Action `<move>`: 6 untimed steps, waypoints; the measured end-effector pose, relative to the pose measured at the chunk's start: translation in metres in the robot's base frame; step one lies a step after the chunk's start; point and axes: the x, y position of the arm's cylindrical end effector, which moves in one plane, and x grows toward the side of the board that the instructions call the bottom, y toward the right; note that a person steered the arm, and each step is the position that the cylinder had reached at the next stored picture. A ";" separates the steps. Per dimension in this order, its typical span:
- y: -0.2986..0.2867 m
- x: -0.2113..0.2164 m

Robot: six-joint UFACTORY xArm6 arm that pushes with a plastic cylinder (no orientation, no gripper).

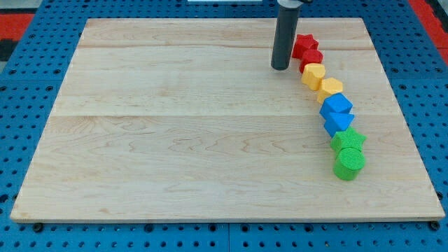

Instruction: Push the yellow heart right a bit

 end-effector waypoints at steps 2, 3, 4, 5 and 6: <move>0.006 0.022; 0.024 0.031; 0.025 0.031; 0.025 0.031; 0.025 0.027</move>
